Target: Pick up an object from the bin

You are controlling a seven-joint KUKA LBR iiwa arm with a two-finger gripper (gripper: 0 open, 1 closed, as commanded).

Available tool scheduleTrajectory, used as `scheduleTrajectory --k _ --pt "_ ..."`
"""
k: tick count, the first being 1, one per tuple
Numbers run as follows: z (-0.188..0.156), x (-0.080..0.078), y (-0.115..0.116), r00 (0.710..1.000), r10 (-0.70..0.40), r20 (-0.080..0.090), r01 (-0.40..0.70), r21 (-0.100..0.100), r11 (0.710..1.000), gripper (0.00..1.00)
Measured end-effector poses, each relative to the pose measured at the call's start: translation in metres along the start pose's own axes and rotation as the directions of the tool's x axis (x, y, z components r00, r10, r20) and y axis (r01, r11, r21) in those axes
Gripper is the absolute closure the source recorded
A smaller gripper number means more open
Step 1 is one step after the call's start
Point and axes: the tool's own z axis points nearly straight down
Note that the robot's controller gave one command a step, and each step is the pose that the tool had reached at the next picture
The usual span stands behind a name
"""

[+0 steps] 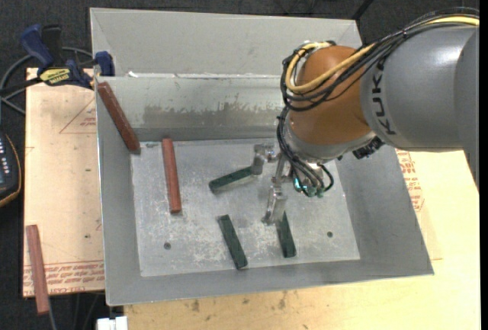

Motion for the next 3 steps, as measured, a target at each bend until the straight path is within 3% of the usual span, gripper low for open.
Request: scheduleTrajectory --k 1,2,3 --pt "0.074 -0.031 0.019 0.993 0.115 0.009 -0.115 -0.002 0.993 0.0" --pt "0.07 -0.042 0.014 0.991 -0.131 0.012 0.131 0.001 0.991 0.0" --pt "0.069 -0.043 0.014 0.991 -0.131 0.012 0.131 0.001 0.991 1.0"
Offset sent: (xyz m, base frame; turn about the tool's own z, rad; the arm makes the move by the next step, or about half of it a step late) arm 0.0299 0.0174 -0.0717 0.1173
